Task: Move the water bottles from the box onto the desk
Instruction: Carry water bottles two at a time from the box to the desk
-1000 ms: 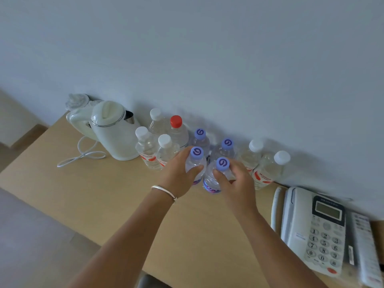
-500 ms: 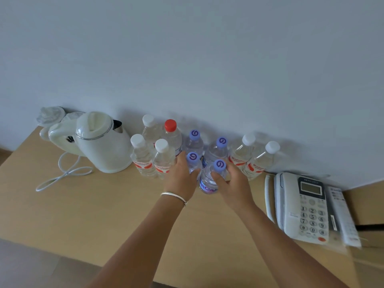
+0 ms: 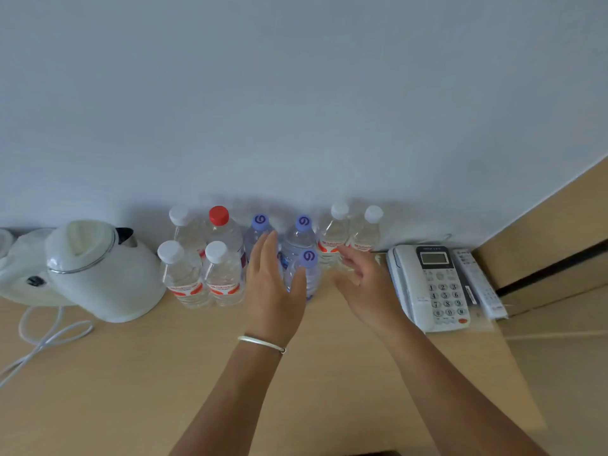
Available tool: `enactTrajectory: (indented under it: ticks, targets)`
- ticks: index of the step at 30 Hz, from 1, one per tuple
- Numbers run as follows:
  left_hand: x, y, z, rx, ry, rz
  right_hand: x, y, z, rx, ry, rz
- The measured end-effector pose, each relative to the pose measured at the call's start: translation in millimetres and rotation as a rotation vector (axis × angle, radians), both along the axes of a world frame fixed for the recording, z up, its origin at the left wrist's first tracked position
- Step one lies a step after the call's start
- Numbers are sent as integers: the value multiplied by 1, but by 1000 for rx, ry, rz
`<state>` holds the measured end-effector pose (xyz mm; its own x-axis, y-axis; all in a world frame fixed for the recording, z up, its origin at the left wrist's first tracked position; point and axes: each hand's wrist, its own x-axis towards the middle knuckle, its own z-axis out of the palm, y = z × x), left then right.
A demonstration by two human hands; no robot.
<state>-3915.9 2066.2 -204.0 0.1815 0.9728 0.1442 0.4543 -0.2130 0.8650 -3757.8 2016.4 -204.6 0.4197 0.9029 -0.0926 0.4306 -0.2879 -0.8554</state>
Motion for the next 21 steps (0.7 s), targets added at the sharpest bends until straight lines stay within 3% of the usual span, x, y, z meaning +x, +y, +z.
enactTrajectory:
  ticks: [5,11,21]
  targets:
    - [39,-17,20,124,75,-215,16,-42,25,44,-177,-174]
    - [101,-63,41,250,203,-451,64,-120,50,21,-247,-427]
    - [232,-218,81,374,307,-846,141,-307,81,26,-270,-797]
